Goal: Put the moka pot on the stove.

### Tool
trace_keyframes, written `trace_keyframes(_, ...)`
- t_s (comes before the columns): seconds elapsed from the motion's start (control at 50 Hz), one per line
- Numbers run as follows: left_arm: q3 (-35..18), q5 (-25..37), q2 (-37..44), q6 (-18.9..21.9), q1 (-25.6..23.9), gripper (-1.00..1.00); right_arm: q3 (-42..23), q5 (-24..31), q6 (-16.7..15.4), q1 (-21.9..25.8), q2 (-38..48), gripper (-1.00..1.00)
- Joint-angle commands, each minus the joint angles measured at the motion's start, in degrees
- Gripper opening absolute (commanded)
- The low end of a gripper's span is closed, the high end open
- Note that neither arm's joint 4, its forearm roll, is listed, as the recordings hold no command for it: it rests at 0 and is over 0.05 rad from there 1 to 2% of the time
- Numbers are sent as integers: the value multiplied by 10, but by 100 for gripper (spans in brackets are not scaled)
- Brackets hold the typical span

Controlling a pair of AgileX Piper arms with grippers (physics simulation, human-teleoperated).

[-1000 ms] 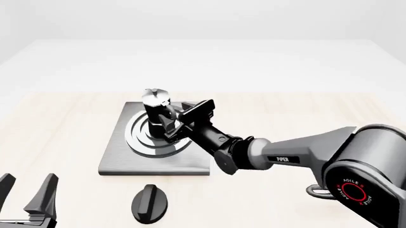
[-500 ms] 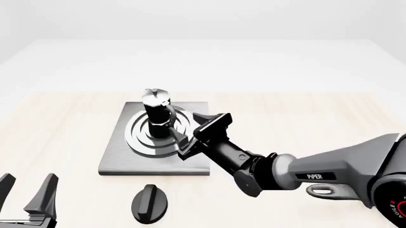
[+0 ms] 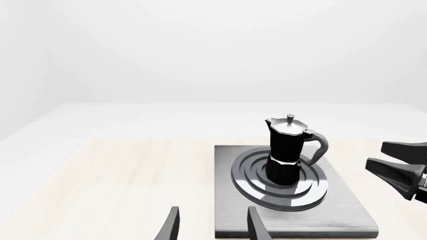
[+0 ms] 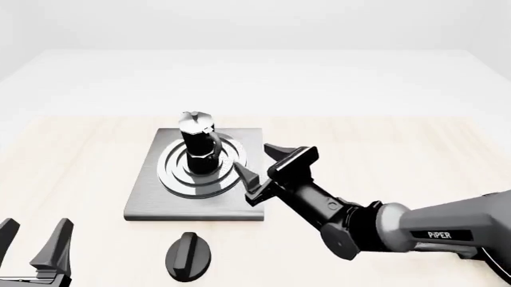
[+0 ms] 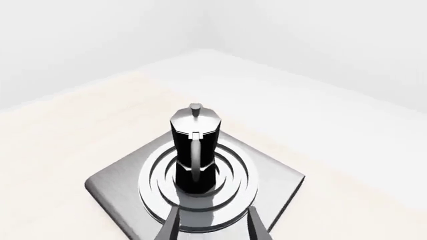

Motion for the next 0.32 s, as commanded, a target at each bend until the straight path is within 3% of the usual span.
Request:
trace_keyframes(0.02,0,0,0,0,0,100,53,-10,-2,-11,-44,100)
trace_keyframes(0.32,0,0,0,0,0,100,83,-12,0,-29,-77,100)
